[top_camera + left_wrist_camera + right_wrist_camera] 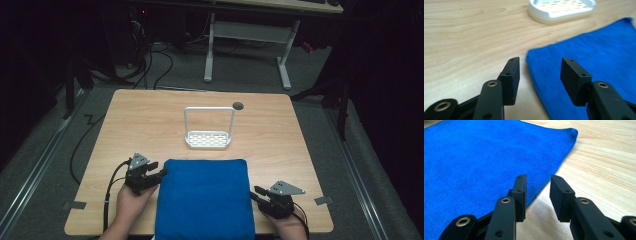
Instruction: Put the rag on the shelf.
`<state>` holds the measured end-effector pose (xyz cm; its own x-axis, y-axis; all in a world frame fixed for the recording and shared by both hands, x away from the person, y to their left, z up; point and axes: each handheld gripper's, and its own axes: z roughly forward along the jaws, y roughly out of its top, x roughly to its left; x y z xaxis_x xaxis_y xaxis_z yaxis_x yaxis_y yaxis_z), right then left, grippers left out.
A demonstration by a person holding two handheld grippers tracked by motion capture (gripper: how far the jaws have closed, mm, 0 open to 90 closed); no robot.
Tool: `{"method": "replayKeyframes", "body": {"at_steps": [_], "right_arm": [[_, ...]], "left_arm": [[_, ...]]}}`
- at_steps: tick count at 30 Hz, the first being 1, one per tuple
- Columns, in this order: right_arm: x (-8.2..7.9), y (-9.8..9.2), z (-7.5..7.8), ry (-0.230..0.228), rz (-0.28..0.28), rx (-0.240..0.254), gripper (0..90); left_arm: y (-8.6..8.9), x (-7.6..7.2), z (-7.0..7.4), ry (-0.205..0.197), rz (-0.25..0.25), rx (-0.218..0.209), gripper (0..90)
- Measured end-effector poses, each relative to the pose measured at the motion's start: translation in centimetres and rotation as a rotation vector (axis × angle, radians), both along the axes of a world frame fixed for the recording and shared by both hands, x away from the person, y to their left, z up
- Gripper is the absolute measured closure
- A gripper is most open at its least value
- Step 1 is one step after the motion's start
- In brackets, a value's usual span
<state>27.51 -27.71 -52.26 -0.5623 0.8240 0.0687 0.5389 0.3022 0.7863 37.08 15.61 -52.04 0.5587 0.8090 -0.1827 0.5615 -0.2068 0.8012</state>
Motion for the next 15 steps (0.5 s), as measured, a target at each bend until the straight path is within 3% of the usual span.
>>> {"method": "replayKeyframes", "body": {"at_steps": [5,7,8,10,15], "right_arm": [[0.0,0.0,-0.1,0.004,0.004,-0.003,67.2],[0.1,0.0,-0.1,0.002,0.003,-0.002,67.2],[0.1,-0.1,-0.1,0.002,0.004,0.000,67.1],[0.1,-0.1,-0.1,0.002,0.003,0.000,67.0],[0.4,-0.2,-0.3,-0.002,-0.013,-0.002,63.6]], "left_arm": [[-1.2,2.8,-0.9,0.038,0.017,0.031,53.3],[-1.2,3.1,-1.1,0.037,0.023,0.024,54.8],[-1.3,3.4,-1.3,0.065,0.028,0.028,59.7],[-1.4,3.5,-1.4,0.074,0.024,0.035,60.7],[-1.8,3.3,-1.4,0.055,0.006,0.067,73.6]]}}
